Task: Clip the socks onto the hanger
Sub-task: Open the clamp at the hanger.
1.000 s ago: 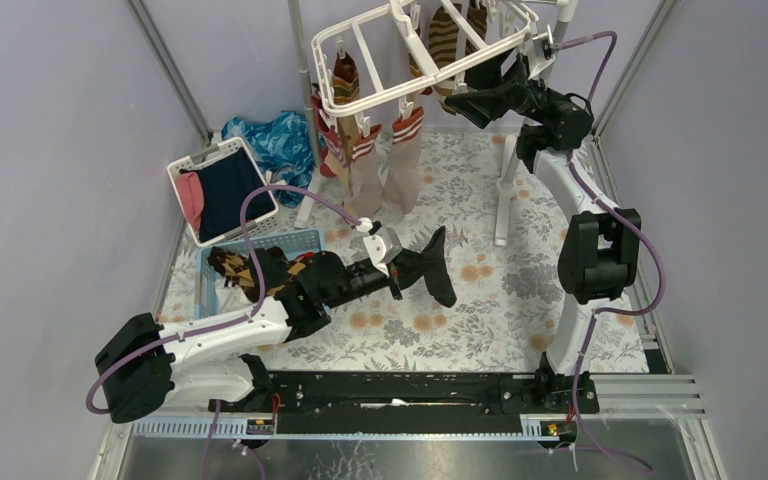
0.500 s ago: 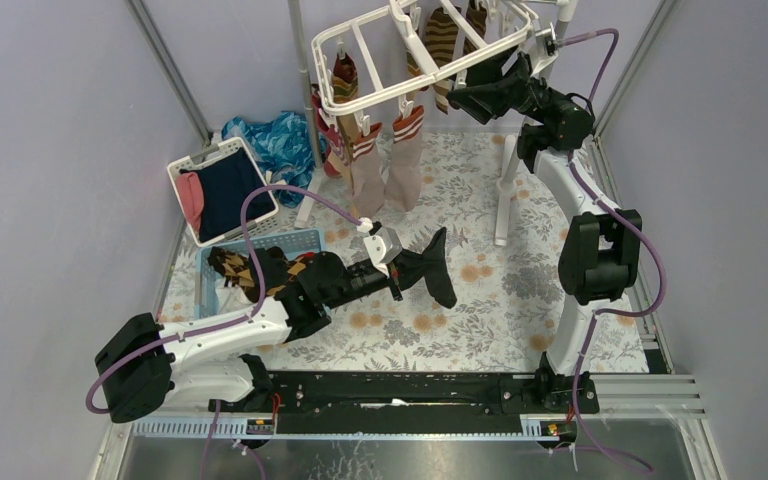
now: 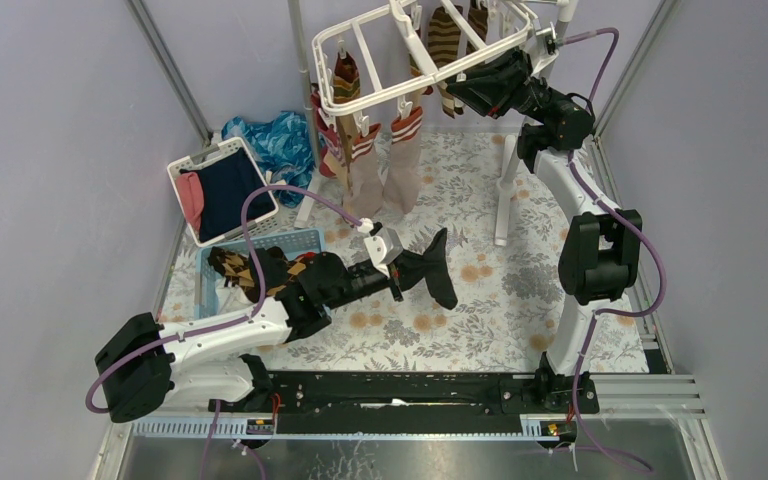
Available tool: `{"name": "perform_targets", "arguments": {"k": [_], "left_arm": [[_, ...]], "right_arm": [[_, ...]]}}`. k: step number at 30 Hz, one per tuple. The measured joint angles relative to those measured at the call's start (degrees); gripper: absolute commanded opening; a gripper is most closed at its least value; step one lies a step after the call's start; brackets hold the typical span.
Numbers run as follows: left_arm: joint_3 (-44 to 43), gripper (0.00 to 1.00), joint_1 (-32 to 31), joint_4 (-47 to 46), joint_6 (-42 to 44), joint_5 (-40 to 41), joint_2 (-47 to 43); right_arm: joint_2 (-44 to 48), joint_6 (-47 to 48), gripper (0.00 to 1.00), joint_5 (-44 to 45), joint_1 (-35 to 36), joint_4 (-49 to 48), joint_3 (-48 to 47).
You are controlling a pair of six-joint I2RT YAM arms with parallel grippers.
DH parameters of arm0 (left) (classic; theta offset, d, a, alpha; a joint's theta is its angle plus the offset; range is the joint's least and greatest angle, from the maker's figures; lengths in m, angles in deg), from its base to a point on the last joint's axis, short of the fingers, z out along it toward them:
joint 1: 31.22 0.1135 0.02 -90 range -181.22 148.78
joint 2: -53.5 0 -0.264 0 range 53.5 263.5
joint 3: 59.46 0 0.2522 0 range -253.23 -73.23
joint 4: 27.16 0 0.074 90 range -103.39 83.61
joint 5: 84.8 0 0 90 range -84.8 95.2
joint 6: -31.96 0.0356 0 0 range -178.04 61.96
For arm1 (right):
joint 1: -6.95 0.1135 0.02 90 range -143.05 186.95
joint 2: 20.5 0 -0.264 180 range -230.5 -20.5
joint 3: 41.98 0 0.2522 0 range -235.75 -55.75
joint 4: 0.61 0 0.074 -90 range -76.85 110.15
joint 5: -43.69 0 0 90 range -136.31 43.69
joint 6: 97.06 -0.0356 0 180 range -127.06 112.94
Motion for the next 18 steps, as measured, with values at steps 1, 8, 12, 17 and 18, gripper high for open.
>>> {"name": "perform_targets", "arguments": {"k": [1,8,12,17,18], "left_arm": [[0.0,0.0,0.0,0.0,0.0,0.0,0.0],[-5.7,0.0,0.0,1.6,1.1,1.0,2.6],[-14.5,0.0,0.1,6.0,3.2,4.0,6.0],[-22.8,0.0,2.0,9.5,6.6,6.7,10.2],[-24.0,0.0,2.8,10.0,7.2,6.8,11.0]], "right_arm": [[0.0,-0.1,0.21,0.0,0.0,0.0,0.0],[0.1,-1.4,0.06,-0.1,0.0,0.0,0.0],[0.3,-1.8,0.01,-0.2,0.0,0.0,0.0],[0.3,-3.2,0.01,-0.8,0.0,0.0,0.0],[0.3,-3.8,0.01,-1.1,0.0,0.0,0.0]]}}
